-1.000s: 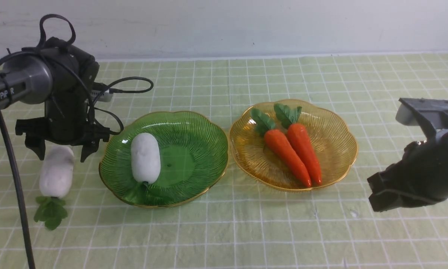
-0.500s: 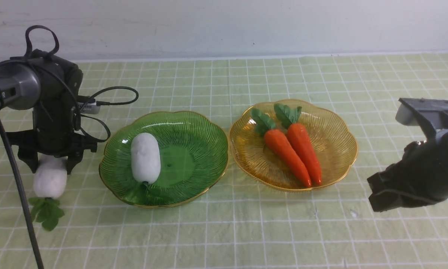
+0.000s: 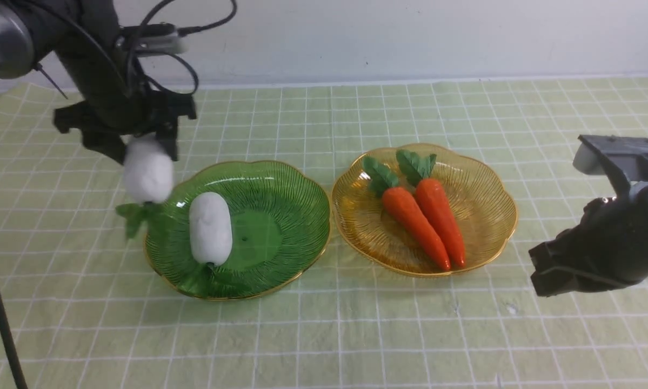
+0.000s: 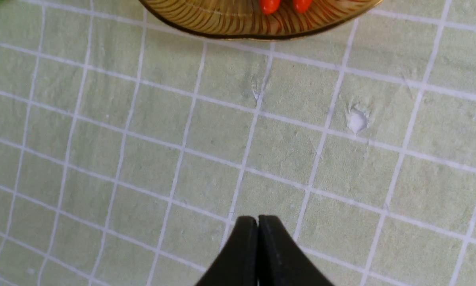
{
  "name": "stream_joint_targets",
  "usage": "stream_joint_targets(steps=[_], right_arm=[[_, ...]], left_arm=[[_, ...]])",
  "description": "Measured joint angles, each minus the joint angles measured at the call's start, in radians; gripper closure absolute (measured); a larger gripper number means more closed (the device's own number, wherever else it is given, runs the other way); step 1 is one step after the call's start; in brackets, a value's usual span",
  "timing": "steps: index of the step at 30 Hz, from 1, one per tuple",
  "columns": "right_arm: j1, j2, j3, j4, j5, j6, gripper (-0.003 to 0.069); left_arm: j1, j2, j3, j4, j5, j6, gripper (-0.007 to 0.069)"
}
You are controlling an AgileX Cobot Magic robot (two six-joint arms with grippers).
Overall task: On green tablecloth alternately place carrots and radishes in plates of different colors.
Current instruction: 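Pick up the white radish and place it in the left plate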
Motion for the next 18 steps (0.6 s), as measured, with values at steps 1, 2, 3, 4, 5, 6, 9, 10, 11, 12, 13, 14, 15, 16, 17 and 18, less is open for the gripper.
stream_joint_targets(steps=[1,2,3,4,5,6,9,10,11,12,13,14,15,16,17,18], right_arm=[[0.000,0.000,0.000,0.004,-0.003,0.000,0.0674],[0.000,0.000,0.000,0.006,-0.005,0.000,0.0674],[0.000,0.000,0.000,0.012,-0.009,0.000,0.0674],[0.000,0.000,0.000,0.019,-0.011,0.000,0.0674],[0.000,0.000,0.000,0.028,-0.010,0.000,0.0674],[0.000,0.000,0.000,0.029,-0.009,0.000,0.0674],[0.000,0.000,0.000,0.029,0.021,-0.006,0.0674],[0.000,0.000,0.000,0.029,0.031,-0.011,0.0674],[0.000,0.000,0.000,0.029,0.043,-0.017,0.0674],[0.000,0.000,0.000,0.029,0.051,-0.022,0.0674],[0.000,0.000,0.000,0.029,0.060,-0.025,0.0674],[0.000,0.000,0.000,0.029,0.069,-0.028,0.0674],[0.000,0.000,0.000,0.029,0.078,-0.031,0.0674],[0.000,0.000,0.000,0.029,0.087,-0.033,0.0674],[0.000,0.000,0.000,0.029,0.096,-0.033,0.0674],[0.000,0.000,0.000,0.029,0.107,-0.033,0.0674]], left_arm=[[-0.012,0.006,0.000,-0.034,-0.019,0.014,0.0174],[-0.018,0.011,0.000,-0.050,-0.030,0.019,0.0174],[-0.036,0.029,0.000,-0.092,-0.061,0.038,0.0174],[-0.050,0.044,0.000,-0.125,-0.076,0.048,0.0174],[-0.059,0.058,0.000,-0.148,-0.085,0.055,0.0174],[-0.061,0.071,0.000,-0.164,-0.083,0.057,0.0174],[-0.061,0.096,0.000,-0.176,-0.074,0.061,0.0174],[-0.060,0.101,0.000,-0.177,-0.070,0.061,0.0174],[-0.060,0.105,0.000,-0.178,-0.067,0.062,0.0174],[-0.060,0.108,0.000,-0.179,-0.065,0.062,0.0174],[-0.060,0.113,0.000,-0.179,-0.061,0.062,0.0174],[-0.060,0.115,0.000,-0.182,-0.059,0.062,0.0174],[-0.060,0.116,0.000,-0.185,-0.058,0.062,0.0174],[-0.060,0.117,0.000,-0.190,-0.058,0.062,0.0174],[-0.061,0.117,0.000,-0.194,-0.058,0.062,0.0174],[-0.061,0.117,0.000,-0.197,-0.058,0.062,0.0172]])
